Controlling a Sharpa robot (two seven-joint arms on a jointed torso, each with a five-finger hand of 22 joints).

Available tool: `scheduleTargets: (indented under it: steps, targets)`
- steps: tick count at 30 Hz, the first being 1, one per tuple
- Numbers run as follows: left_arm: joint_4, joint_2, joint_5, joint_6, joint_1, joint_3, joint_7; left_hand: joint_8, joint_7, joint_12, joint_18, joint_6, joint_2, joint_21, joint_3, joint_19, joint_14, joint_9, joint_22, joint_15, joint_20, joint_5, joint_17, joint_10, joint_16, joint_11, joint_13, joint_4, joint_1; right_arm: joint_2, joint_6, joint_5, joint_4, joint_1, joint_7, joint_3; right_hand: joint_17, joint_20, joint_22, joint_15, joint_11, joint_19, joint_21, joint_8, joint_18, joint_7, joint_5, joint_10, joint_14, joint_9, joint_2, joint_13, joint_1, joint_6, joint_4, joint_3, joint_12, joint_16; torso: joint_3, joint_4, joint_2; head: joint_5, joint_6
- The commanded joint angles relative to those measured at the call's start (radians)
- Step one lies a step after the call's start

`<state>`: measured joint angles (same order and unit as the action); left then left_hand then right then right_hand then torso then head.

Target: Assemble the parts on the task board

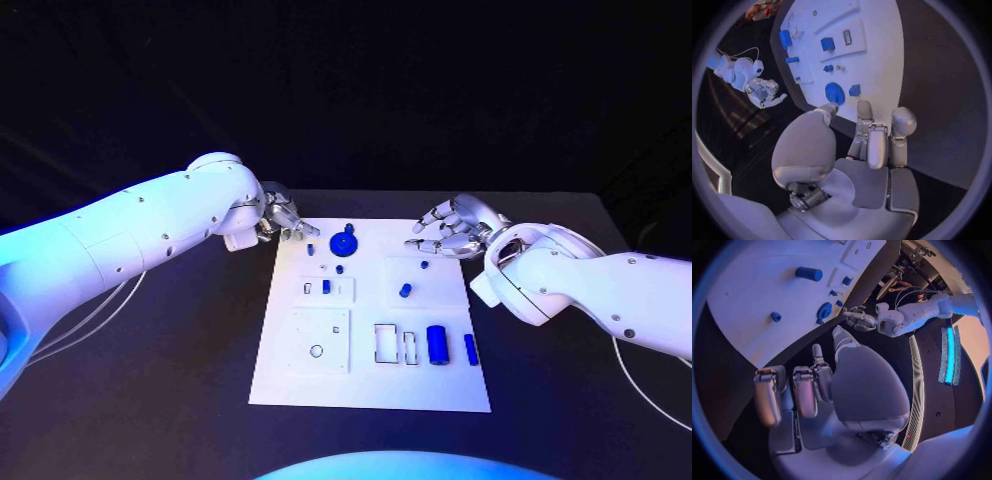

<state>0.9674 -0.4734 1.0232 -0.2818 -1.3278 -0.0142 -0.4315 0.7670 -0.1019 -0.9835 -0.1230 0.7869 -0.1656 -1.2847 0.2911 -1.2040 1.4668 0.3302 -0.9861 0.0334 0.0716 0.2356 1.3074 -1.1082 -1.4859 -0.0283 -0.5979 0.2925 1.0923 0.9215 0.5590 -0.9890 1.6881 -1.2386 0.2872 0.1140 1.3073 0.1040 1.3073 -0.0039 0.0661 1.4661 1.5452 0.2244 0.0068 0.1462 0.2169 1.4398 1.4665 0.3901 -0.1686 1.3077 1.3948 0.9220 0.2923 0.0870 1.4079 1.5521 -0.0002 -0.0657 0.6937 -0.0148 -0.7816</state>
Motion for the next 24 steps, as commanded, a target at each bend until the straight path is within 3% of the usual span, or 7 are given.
scheduleTargets:
  steps: [1, 24]
  targets:
    - [-0.015, 0.01, -0.008, -0.037, 0.002, -0.003, 0.016, 0.005, 0.001, -0.003, 0.002, 0.01, 0.013, -0.006, -0.005, -0.008, 0.053, 0.002, -0.002, 0.002, 0.002, -0.003, 0.072, -0.007, -0.005, 0.003, -0.002, 0.0, 0.003, -0.002, 0.002, -0.004, 0.003, 0.0, -0.014, 0.0, 0.216, -0.007, 0.247, -0.003, -0.001, 0.09, -0.006, 0.005, 0.001, 0.001, 0.005, -0.004, 0.092, 0.001, 0.004, 0.121, -0.009, -0.007, -0.001, -0.006, -0.006, -0.003, 0.0001, 0.0007, 0.0, 0.0, -0.002]
    - [-0.058, 0.046, -0.013, -0.032, 0.018, -0.019, 0.019, 0.018, 0.011, -0.021, 0.004, 0.028, 0.045, -0.012, -0.003, -0.015, 0.055, 0.011, -0.012, 0.01, -0.004, 0.0, 0.075, -0.029, -0.007, 0.012, -0.023, -0.001, 0.012, -0.002, 0.014, -0.004, 0.005, 0.0, -0.01, 0.0, 0.216, -0.007, 0.246, -0.004, -0.002, 0.09, -0.006, 0.007, 0.001, 0.0, 0.009, -0.002, 0.092, 0.002, 0.007, 0.123, -0.009, -0.007, -0.001, -0.004, -0.003, -0.003, 0.0008, 0.0, -0.001, -0.005, -0.005]
